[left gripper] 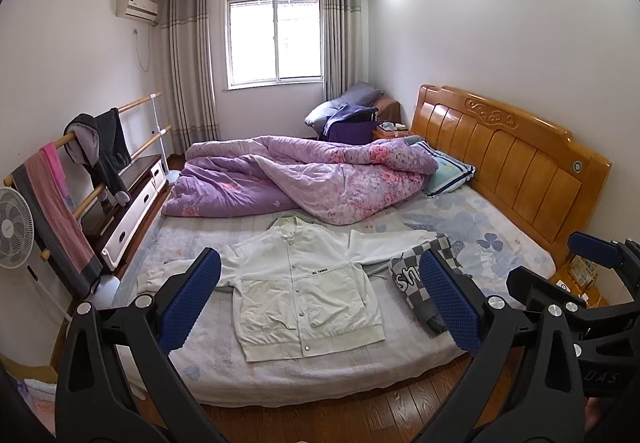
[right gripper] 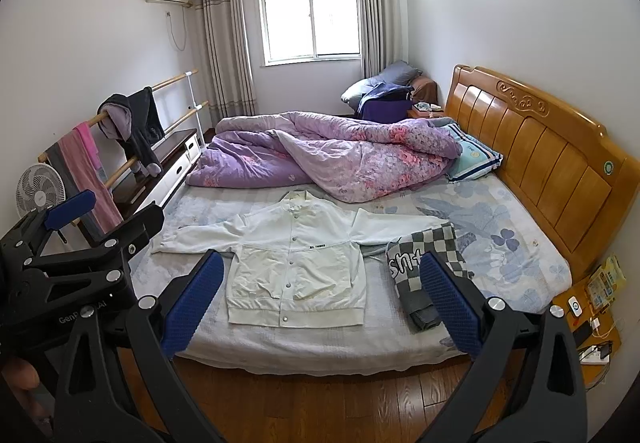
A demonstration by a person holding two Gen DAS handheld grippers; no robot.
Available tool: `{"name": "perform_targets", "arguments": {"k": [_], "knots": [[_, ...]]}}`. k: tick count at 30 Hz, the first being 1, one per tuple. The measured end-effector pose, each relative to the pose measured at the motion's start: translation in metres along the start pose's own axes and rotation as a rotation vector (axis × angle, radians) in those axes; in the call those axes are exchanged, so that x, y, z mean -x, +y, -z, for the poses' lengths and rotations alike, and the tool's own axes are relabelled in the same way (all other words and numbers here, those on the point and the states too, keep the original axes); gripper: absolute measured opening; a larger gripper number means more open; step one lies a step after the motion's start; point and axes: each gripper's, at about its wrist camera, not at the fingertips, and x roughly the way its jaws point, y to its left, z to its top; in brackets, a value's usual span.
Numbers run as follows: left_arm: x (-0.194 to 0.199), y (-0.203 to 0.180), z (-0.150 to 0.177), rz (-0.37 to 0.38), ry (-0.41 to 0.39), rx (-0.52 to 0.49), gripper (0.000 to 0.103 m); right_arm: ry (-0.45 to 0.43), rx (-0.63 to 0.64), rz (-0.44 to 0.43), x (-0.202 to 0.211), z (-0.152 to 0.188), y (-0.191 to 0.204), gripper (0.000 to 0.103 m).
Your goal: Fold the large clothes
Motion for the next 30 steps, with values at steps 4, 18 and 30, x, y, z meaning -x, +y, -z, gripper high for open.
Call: {"name": "perform_targets", "arguments": {"k": [4,18,30], "knots": [[0.005,-0.002,-0.003,-0.020,-0.021,-0.004,0.099,-0.006,0.002,0.002,0.002,-0.001,0.002,0.095],[0.012,-0.005,-0.003,-0.024,-0.029,0.000,0.099,-0.017,0.007,0.010,0.005,0.000,0.002,0.095],[0.012,-0.004,-0.003,-0.027,-0.027,0.000,0.099,-0.014,0.008,0.009,0.005,0.000,0.002,0.095]]}}
